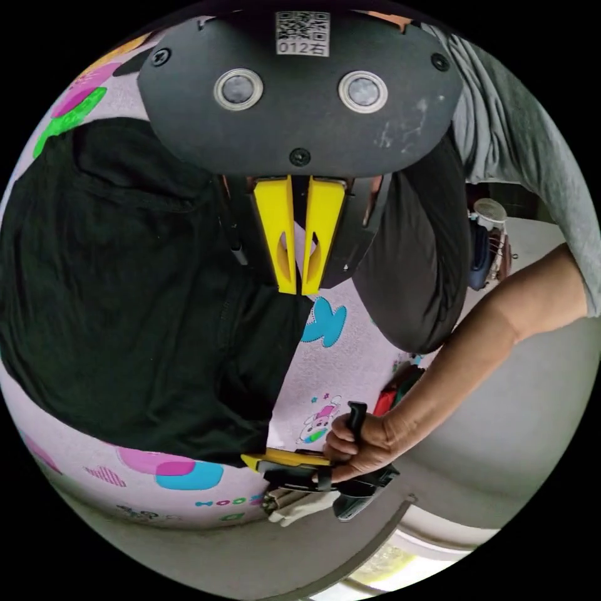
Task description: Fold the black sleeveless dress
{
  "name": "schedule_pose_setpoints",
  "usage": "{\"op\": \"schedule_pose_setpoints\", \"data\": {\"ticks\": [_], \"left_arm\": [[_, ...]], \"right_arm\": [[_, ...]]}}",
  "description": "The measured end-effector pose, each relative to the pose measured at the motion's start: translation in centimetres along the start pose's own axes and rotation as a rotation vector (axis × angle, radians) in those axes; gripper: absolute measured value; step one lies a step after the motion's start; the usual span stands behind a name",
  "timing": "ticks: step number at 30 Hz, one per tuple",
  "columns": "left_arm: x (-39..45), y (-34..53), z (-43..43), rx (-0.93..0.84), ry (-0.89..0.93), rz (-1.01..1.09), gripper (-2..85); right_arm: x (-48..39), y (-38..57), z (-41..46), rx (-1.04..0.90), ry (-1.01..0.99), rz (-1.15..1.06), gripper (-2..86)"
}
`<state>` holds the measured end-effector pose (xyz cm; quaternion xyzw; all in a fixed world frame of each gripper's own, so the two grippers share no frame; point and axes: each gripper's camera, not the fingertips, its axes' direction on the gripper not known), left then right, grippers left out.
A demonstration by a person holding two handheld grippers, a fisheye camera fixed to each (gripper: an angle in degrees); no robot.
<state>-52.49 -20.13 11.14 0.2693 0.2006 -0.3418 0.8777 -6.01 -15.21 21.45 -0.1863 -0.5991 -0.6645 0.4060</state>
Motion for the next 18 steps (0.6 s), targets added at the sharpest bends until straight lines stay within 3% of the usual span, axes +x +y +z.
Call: {"op": "schedule_pose_setpoints", "data": {"ticks": [7, 12, 18], "left_arm": [[-1.1, 0.3, -0.3, 0.036, 0.034, 0.019, 0.6], [-0.7, -0.2, -0.3, 0.03, 0.004, 0.028, 0.6], [-0.5, -0.5, -1.0, 0.035, 0.019, 0.03, 0.8]], "right_arm": [[-5.4, 2.0, 0.3, 0.087, 0.457, -0.143, 11.1], [-4.8, 2.6, 2.8, -0.01, 0.434, -0.088, 16.9], [-4.5, 3.9, 4.7, -0.056, 0.551, -0.124, 17.8]]}}
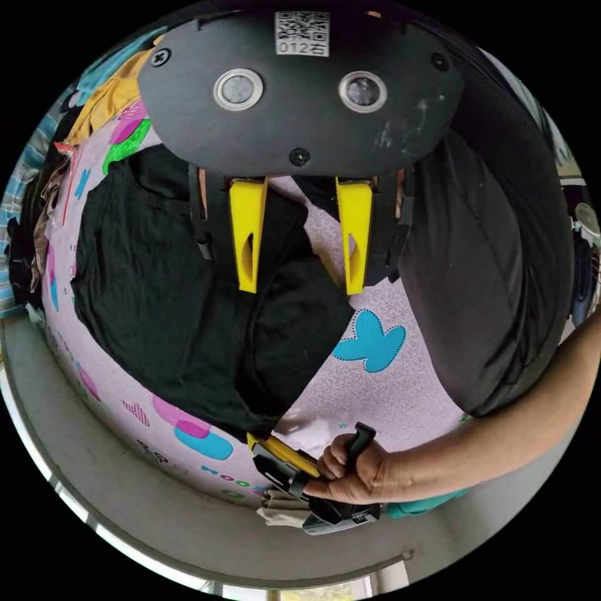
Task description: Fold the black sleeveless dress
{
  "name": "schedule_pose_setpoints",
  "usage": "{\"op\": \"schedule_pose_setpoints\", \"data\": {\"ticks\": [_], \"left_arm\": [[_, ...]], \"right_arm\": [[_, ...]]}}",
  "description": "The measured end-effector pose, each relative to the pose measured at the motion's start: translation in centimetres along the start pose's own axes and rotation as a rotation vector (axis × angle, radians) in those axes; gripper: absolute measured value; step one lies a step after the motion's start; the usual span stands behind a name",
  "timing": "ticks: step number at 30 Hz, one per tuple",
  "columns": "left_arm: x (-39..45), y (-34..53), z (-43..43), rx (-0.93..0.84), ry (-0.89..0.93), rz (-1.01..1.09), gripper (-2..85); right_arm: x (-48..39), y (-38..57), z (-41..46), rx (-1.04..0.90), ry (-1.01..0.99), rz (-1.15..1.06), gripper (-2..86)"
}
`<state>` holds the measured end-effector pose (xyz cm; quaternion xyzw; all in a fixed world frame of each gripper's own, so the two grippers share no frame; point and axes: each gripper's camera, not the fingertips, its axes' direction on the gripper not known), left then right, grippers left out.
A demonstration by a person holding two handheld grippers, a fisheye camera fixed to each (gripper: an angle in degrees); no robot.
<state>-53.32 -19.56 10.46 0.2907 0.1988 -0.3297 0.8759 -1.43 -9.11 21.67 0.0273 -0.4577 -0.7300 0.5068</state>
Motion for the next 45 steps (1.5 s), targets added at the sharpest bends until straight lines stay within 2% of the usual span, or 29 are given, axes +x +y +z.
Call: {"op": "schedule_pose_setpoints", "data": {"ticks": [2, 4, 7, 11, 14, 21, 28, 34, 38, 42, 45], "left_arm": [[0.2, -0.1, -0.3, 0.005, 0.002, 0.005, 0.8], [0.4, -0.1, -0.6, 0.007, 0.008, 0.006, 0.8], [0.8, -0.3, -1.2, 0.018, 0.018, 0.004, 0.8], [1.5, -0.2, -2.5, 0.066, 0.127, -0.057, 0.9], [3.0, -0.2, -3.8, 0.103, 0.184, -0.081, 0.9], [11.0, -2.3, -5.0, 0.125, 0.21, -0.025, 1.0], [20.3, -6.7, -2.3, 0.078, 0.183, 0.0, 1.1], [28.7, -10.8, 3.2, 0.021, 0.163, -0.007, 1.1], [34.1, -13.7, 8.7, -0.065, 0.073, -0.007, 1.2], [38.1, -15.6, 14.6, -0.136, -0.07, -0.003, 1.6], [40.1, -15.9, 15.1, -0.071, -0.025, 0.031, 2.0]], "right_arm": [[0.4, 0.6, -0.1, 0.016, 0.009, 0.012, 15.5], [2.3, 2.0, 0.2, 0.024, 0.078, 0.118, 3.8], [5.7, 3.8, 0.3, 0.048, -0.066, 0.18, 0.3], [9.1, 5.5, 0.1, 0.038, -0.204, 0.237, -0.5], [13.3, 8.2, -1.0, 0.101, -0.376, 0.349, -0.8], [23.6, 15.9, -3.3, 0.251, -0.646, 0.515, -0.9], [34.5, 23.8, -4.7, 0.39, -0.796, 0.644, -0.8], [43.4, 30.0, -4.3, 0.483, -0.898, 0.755, -0.8], [47.8, 33.2, -2.9, 0.48, -0.907, 0.836, -0.7], [51.8, 37.1, 0.2, 0.529, -0.894, 1.044, -0.1], [53.2, 39.4, 1.8, 0.526, -0.823, 1.188, 0.3]]}}
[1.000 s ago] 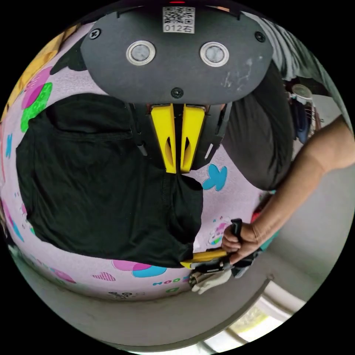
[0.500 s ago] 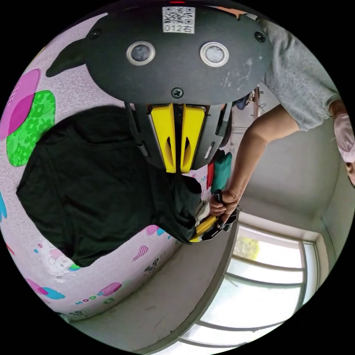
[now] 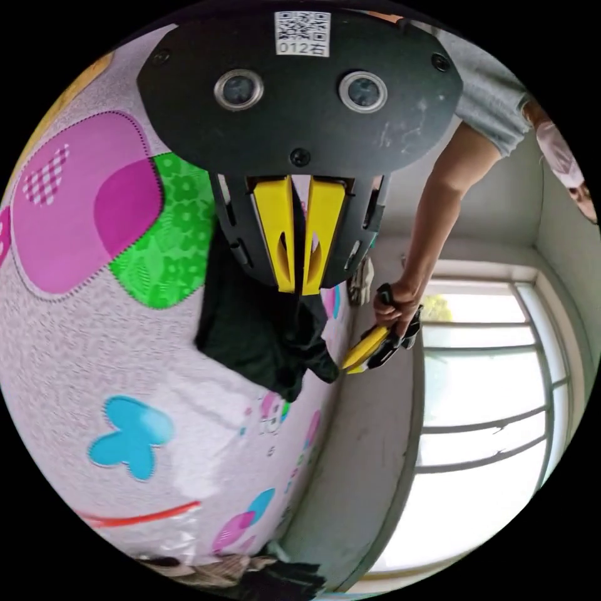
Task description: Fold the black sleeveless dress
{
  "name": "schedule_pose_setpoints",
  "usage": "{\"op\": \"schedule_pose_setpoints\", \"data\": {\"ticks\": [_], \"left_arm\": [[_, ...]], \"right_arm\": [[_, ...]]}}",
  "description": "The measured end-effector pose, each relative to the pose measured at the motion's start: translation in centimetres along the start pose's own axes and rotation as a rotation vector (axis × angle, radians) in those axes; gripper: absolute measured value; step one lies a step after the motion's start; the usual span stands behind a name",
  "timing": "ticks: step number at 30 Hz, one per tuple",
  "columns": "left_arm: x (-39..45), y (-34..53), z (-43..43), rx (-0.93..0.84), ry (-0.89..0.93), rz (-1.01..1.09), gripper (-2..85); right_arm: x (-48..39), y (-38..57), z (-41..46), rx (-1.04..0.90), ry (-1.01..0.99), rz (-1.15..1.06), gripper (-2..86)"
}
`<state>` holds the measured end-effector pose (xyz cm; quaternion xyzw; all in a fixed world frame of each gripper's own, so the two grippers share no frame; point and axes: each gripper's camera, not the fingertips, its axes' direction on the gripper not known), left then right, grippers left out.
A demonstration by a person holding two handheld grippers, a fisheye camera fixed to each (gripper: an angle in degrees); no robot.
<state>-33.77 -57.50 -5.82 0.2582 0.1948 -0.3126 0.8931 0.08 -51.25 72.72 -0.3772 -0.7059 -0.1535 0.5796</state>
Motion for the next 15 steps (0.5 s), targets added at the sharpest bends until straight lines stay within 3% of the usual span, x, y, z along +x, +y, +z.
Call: {"op": "schedule_pose_setpoints", "data": {"ticks": [4, 8, 15], "left_arm": [[2.7, 0.4, -1.5, 0.023, -0.001, 0.142, 2.1], [4.8, 2.6, -2.3, -0.04, -0.28, 0.317, 1.4], [9.1, 5.7, 2.6, -0.15, -0.618, 0.56, 0.7]], "right_arm": [[1.0, 0.1, -1.2, 0.124, 0.072, 0.055, 0.8], [-1.9, 0.3, -1.4, 0.197, 0.292, -0.03, 0.4], [-9.8, -0.1, 6.8, -0.005, 0.609, -0.394, -0.5]]}}
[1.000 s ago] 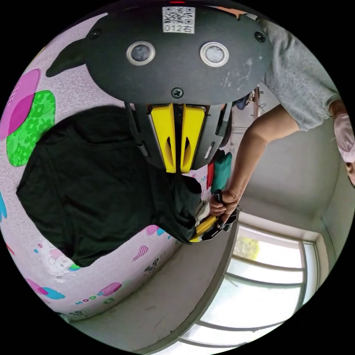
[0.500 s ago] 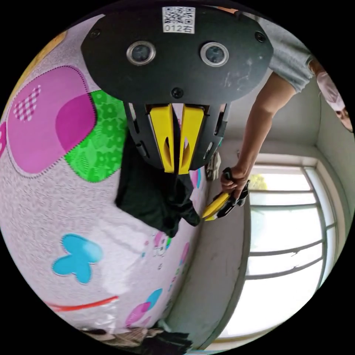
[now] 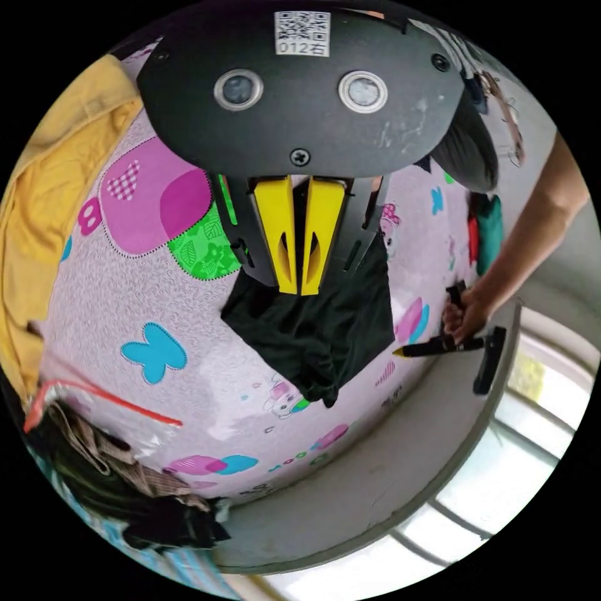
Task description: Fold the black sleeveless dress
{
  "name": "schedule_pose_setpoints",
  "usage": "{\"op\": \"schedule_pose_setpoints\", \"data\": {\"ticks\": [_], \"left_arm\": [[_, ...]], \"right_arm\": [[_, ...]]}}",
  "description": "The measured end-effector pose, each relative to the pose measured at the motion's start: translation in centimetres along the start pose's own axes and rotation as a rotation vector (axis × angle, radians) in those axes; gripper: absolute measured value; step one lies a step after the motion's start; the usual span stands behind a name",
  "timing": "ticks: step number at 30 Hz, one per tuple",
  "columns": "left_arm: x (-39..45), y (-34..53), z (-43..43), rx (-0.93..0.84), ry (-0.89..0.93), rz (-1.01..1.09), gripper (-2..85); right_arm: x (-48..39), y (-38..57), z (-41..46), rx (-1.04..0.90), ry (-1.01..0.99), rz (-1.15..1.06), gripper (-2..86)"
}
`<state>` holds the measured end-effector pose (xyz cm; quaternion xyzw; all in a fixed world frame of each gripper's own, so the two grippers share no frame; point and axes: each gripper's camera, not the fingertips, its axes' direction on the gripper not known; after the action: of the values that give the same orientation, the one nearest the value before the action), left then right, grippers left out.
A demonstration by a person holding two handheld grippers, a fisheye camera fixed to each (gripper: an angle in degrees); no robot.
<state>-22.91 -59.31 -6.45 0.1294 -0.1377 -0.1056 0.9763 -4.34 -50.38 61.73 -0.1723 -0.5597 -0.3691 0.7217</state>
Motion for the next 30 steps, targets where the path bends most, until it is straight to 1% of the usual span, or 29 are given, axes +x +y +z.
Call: {"op": "schedule_pose_setpoints", "data": {"ticks": [3, 4, 5, 7, 9, 11, 13, 16, 18, 21, 23, 24, 25, 28, 30], "left_arm": [[2.5, -1.0, 2.1, -0.084, -0.093, 0.088, 0.7], [2.9, -1.0, 2.2, -0.084, -0.108, 0.1, 0.6], [3.4, -0.9, 1.6, -0.025, -0.123, 0.116, 0.6], [3.7, -0.8, 1.3, -0.036, -0.113, 0.11, 0.6], [3.5, 0.0, 0.6, -0.046, -0.073, 0.052, 0.6], [3.8, 1.2, 0.0, -0.051, -0.046, 0.031, 0.7], [4.3, 2.9, -0.7, -0.061, -0.007, 0.005, 0.6], [6.2, 6.3, -1.1, -0.116, 0.133, -0.071, 0.6], [9.7, 8.8, -0.8, -0.142, 0.271, -0.079, 0.6], [14.6, 10.5, -0.8, -0.104, 0.336, -0.067, 0.6], [16.5, 10.9, -0.9, -0.097, 0.341, -0.07, 0.7], [17.2, 11.0, -1.1, -0.095, 0.351, -0.081, 0.7], [17.5, 11.1, -1.1, -0.097, 0.359, -0.078, 0.7], [17.7, 11.8, -2.3, -0.085, 0.382, -0.033, 0.9], [15.9, 12.9, -5.2, 0.037, 0.305, -0.054, 1.2]], "right_arm": [[-1.8, -1.0, 2.6, -0.126, 0.1, -0.068, -0.8], [-2.1, -1.3, 3.5, -0.17, 0.14, -0.085, -0.8], [-2.3, -1.5, 3.4, -0.152, 0.136, -0.106, -0.9], [-2.4, -2.8, 3.8, -0.162, 0.156, -0.117, -0.9], [-2.3, -4.3, 4.1, -0.167, 0.16, -0.108, -1.0], [-2.6, -6.0, 4.6, -0.176, 0.224, -0.148, -1.0], [-3.3, -9.0, 5.6, -0.193, 0.313, -0.259, -1.0], [-4.1, -13.3, 7.3, -0.214, 0.396, -0.388, -1.0], [-4.7, -15.9, 8.4, -0.219, 0.417, -0.447, -1.0], [-6.3, -18.8, 9.8, -0.232, 0.398, -0.532, -1.0], [-6.6, -19.8, 9.4, -0.201, 0.376, -0.491, -1.0], [-6.4, -20.2, 8.5, -0.161, 0.346, -0.429, -1.0], [-5.8, -20.5, 7.2, -0.106, 0.288, -0.346, -1.0], [-3.5, -19.6, 3.7, -0.023, 0.118, -0.193, -0.9], [-2.2, -18.4, 2.4, -0.044, 0.067, -0.133, -0.9]]}}
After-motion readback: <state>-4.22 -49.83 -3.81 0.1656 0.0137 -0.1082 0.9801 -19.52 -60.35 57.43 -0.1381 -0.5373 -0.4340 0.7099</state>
